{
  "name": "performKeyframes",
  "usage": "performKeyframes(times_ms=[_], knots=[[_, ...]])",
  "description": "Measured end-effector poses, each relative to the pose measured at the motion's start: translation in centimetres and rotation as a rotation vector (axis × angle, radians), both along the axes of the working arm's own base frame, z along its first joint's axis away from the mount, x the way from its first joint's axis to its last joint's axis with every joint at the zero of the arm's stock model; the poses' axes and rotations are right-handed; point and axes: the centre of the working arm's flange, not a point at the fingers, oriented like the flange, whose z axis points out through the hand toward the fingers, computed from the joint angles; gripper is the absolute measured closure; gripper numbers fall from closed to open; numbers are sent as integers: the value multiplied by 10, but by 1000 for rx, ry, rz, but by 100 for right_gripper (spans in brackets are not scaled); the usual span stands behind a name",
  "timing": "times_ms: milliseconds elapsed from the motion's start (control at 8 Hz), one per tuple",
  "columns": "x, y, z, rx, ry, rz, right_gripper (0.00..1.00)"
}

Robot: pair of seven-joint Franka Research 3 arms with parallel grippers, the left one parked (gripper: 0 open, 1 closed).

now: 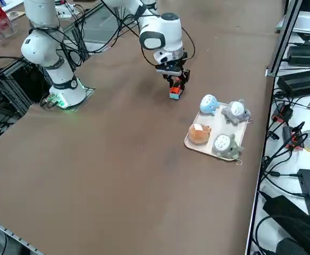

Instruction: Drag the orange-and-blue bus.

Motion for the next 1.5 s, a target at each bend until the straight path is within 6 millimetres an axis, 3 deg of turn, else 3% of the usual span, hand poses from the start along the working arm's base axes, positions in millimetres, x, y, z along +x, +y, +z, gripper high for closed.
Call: performKeyframes(times_ms=[500, 750, 875, 1250, 1500], knots=[[-2, 14, -1, 2, 0, -3, 38], [-9, 18, -22, -12, 33, -6, 6], [-10, 20, -26, -17, 41, -5, 0], [-1, 23, -12, -39, 98, -7, 0], [9, 21, 14, -56, 135, -13, 0]])
